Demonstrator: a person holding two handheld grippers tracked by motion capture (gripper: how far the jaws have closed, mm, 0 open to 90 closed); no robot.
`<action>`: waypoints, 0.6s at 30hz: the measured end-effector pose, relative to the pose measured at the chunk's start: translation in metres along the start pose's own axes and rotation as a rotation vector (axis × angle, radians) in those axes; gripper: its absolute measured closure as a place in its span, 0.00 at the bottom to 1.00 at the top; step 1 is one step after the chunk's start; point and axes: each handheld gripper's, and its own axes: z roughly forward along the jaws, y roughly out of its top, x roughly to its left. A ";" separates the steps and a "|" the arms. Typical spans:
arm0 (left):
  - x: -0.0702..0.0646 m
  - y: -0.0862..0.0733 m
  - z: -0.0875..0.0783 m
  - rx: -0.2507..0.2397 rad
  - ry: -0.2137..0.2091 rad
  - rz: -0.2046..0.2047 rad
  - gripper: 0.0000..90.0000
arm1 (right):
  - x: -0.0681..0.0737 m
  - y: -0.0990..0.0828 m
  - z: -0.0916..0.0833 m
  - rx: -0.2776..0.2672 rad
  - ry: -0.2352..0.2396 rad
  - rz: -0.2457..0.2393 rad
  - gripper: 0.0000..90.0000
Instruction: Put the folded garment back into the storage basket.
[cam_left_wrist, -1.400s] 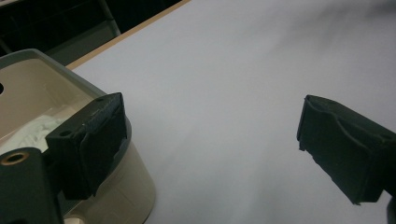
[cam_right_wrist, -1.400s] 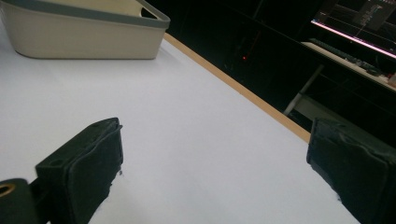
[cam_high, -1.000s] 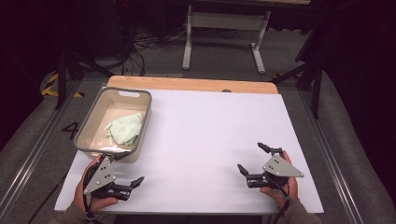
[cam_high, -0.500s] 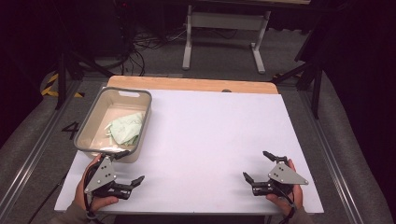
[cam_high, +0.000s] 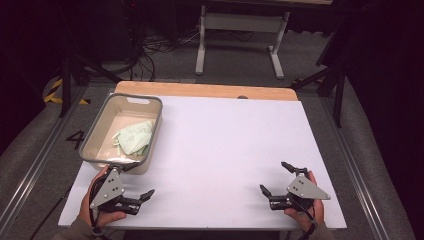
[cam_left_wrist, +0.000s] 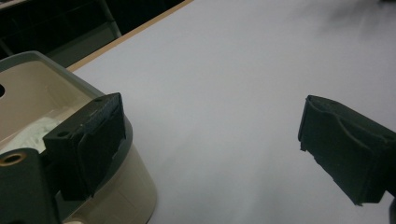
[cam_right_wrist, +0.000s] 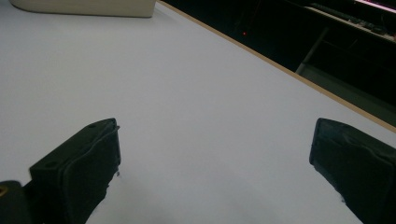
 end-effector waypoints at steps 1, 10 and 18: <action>0.000 0.000 0.000 0.001 -0.001 0.001 0.10 | 0.000 0.000 -0.001 -0.001 -0.001 -0.001 0.03; 0.001 0.000 0.002 0.002 -0.002 0.001 0.10 | -0.003 -0.001 -0.003 -0.013 -0.013 0.012 0.03; 0.001 -0.001 0.001 0.007 -0.006 0.000 0.10 | -0.002 0.000 -0.001 -0.004 -0.001 0.001 0.03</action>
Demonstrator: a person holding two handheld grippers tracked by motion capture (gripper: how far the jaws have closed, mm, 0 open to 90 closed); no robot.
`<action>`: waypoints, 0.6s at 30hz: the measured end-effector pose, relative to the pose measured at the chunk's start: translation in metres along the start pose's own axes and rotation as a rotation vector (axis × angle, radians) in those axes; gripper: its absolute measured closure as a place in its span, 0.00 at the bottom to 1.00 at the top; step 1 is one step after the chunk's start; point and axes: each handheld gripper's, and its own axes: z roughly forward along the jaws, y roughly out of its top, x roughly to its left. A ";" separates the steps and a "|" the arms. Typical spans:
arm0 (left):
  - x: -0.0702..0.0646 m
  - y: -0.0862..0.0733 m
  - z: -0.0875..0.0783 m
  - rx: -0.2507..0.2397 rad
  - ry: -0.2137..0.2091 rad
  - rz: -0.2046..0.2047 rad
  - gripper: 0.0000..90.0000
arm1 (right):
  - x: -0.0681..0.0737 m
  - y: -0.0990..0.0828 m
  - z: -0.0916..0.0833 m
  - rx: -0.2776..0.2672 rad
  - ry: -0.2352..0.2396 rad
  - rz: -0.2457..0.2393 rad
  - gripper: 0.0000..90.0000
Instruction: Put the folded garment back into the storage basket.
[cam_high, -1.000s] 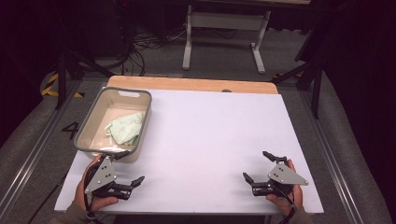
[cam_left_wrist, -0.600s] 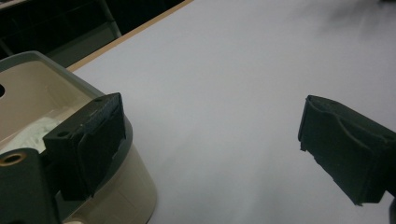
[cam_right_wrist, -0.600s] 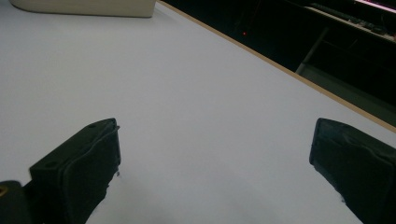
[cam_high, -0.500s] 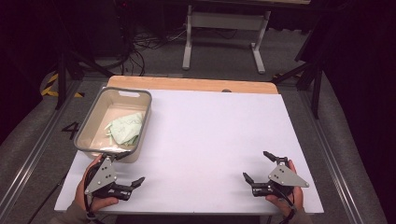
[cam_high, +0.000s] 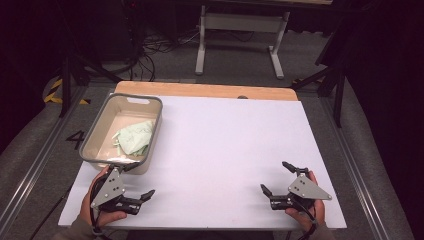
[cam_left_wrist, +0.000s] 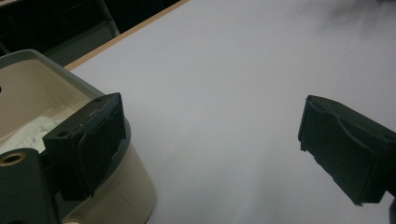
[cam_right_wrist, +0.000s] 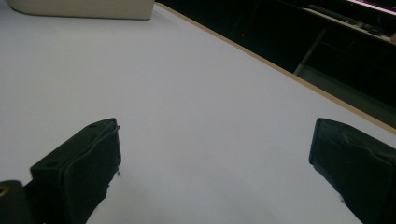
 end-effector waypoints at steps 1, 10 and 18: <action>0.000 0.000 0.000 -0.002 -0.001 0.000 0.10 | 0.000 0.000 0.000 -0.001 0.002 0.001 0.03; 0.001 0.000 0.001 -0.001 0.007 0.001 0.10 | 0.000 -0.001 0.002 0.001 0.005 0.000 0.03; 0.003 0.000 0.002 0.002 0.007 0.002 0.10 | 0.000 -0.002 0.004 0.011 0.005 -0.009 0.03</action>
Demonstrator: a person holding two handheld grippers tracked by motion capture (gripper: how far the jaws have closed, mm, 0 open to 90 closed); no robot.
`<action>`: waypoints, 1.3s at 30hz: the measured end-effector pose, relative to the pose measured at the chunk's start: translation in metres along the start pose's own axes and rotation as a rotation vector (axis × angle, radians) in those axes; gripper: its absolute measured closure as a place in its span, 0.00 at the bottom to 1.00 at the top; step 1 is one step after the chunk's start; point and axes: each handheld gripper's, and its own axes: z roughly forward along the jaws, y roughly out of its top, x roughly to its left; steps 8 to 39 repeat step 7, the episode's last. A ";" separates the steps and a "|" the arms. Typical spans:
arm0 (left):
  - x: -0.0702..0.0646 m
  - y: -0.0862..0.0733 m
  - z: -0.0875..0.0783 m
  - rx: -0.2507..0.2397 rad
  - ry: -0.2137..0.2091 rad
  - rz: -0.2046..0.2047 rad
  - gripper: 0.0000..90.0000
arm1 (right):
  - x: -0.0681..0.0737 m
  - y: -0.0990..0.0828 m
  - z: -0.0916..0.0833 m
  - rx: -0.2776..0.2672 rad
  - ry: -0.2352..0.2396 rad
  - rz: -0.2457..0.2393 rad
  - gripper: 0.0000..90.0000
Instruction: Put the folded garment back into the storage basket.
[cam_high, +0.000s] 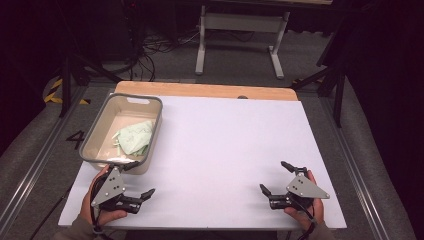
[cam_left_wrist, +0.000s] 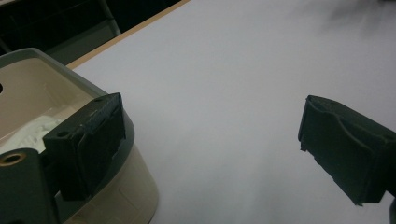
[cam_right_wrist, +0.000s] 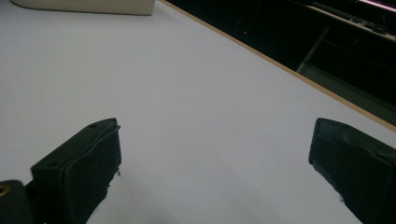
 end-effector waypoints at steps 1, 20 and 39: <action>0.000 0.000 0.001 0.002 -0.002 -0.004 0.10 | 0.000 0.000 0.000 0.000 -0.002 -0.002 0.03; 0.000 -0.001 0.001 0.003 -0.002 -0.009 0.10 | -0.001 0.000 0.002 0.001 0.002 0.004 0.04; 0.000 -0.001 0.001 0.003 -0.002 -0.009 0.10 | -0.001 0.000 0.002 0.001 0.002 0.004 0.04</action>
